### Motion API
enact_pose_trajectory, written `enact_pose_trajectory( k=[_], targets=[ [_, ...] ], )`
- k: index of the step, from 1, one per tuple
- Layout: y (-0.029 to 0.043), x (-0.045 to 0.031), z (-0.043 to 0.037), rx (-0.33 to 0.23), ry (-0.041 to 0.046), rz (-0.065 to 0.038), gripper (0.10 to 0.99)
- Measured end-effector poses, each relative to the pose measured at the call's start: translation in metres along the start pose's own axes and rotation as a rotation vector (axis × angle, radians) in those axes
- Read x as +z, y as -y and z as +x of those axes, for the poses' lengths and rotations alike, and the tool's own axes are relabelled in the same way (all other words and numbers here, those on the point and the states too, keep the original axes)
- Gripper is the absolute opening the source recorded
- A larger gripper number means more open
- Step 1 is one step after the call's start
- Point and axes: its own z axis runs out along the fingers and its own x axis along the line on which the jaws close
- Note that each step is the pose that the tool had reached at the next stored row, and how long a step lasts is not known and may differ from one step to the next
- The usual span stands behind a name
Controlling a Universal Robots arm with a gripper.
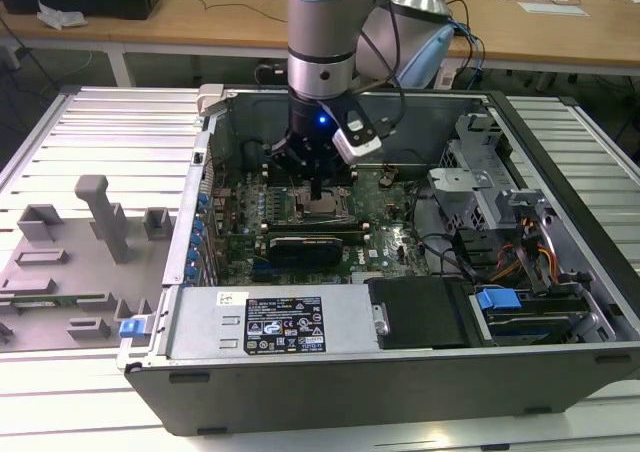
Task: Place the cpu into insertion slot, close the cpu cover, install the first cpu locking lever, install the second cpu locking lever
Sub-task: 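Close the cpu cover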
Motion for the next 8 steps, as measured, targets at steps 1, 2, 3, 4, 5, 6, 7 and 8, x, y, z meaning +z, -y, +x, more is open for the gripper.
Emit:
enact_pose_trajectory(
  k=[1, 2, 3, 4, 5, 6, 7, 8],
  targets=[
    [-0.0002, 0.0013, 0.0039, 0.0, 0.0027, -0.002, 0.106],
    [0.0, 0.0024, 0.0063, 0.0, 0.0038, -0.006, 0.106],
    [0.0002, 0.0028, 0.0076, 0.0, 0.0047, -0.011, 0.106],
    [0.0004, 0.0032, 0.0088, 0.0, 0.0057, -0.016, 0.106],
    [0.0007, 0.0037, 0.01, -0.001, 0.0067, -0.021, 0.106],
    [0.0011, 0.0042, 0.0109, -0.001, 0.0071, -0.024, 0.106],
    [0.0016, 0.0049, 0.0113, -0.001, 0.0073, -0.025, 0.106],
    [0.0027, 0.0065, 0.0118, -0.001, 0.0073, -0.026, 0.106]
  ],
)
